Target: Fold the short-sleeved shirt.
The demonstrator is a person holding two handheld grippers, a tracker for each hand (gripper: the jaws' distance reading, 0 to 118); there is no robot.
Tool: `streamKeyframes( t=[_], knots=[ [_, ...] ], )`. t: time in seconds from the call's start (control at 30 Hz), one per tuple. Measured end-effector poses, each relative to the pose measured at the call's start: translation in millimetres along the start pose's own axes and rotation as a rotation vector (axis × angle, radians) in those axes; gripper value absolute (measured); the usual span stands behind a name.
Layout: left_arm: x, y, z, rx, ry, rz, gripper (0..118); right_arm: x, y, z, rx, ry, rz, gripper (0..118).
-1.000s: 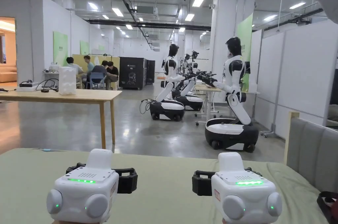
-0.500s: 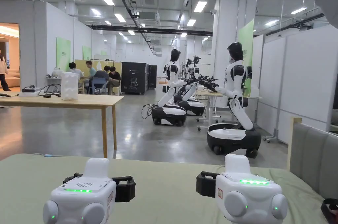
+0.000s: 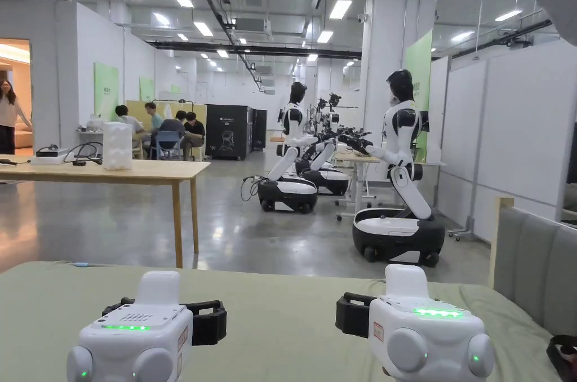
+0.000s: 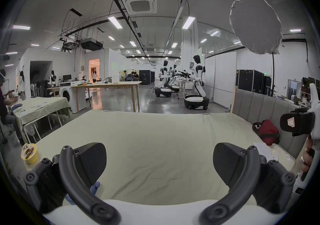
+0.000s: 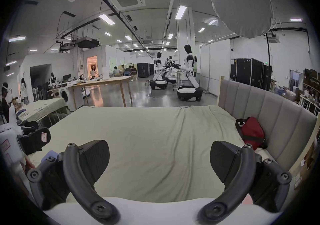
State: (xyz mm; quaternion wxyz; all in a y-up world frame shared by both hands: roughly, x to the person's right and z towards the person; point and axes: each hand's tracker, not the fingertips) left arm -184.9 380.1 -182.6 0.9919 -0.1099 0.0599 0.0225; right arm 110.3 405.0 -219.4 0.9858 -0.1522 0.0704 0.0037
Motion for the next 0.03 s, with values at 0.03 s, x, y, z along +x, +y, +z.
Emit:
streamKeyframes(
  t=[0.03],
  knots=[
    [-0.4,-0.1,0.1,0.001,0.001,0.001,118,0.5,1.5,-0.5,-0.009,-0.003,-0.001,117]
  ],
)
